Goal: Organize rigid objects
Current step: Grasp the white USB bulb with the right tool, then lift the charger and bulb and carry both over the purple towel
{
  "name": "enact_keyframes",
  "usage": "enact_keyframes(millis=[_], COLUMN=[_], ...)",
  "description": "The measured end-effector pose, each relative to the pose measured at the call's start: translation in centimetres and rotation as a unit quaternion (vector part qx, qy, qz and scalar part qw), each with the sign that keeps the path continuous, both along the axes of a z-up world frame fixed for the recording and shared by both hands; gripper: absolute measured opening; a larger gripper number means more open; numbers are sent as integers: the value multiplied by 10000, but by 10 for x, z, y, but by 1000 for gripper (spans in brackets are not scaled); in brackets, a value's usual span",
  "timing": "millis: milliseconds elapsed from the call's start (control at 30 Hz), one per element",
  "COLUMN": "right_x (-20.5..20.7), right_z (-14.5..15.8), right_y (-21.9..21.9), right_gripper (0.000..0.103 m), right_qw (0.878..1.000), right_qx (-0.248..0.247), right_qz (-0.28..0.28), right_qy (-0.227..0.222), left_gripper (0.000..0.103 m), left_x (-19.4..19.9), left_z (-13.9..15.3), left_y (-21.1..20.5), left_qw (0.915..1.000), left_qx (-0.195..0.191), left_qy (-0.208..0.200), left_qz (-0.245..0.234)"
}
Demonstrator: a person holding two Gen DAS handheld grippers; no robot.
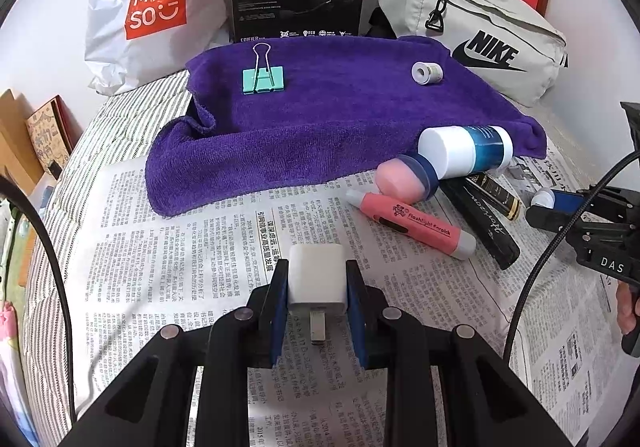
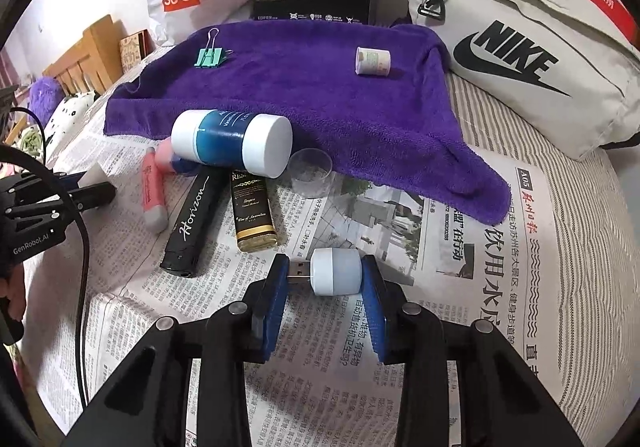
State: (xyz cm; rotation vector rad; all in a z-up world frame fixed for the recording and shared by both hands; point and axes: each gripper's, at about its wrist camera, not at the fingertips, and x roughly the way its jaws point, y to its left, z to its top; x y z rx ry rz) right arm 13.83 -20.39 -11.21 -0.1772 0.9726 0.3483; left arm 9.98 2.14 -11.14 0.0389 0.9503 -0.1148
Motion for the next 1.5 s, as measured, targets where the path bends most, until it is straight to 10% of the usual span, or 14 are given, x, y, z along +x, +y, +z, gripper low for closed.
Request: enact_keyframes(millis=[1500], right_x=[1], right_z=[25], right_y=[-11], right_gripper=[36], right_qw=[9994], right_qx=[294], right_qz=[-54], right_qy=[163], left_gripper=[25], left_x=[-5], left_z=[6], left_y=[20], left_qw=[9993], left_qx=[-227], left_qy=[253], left_qz=[147])
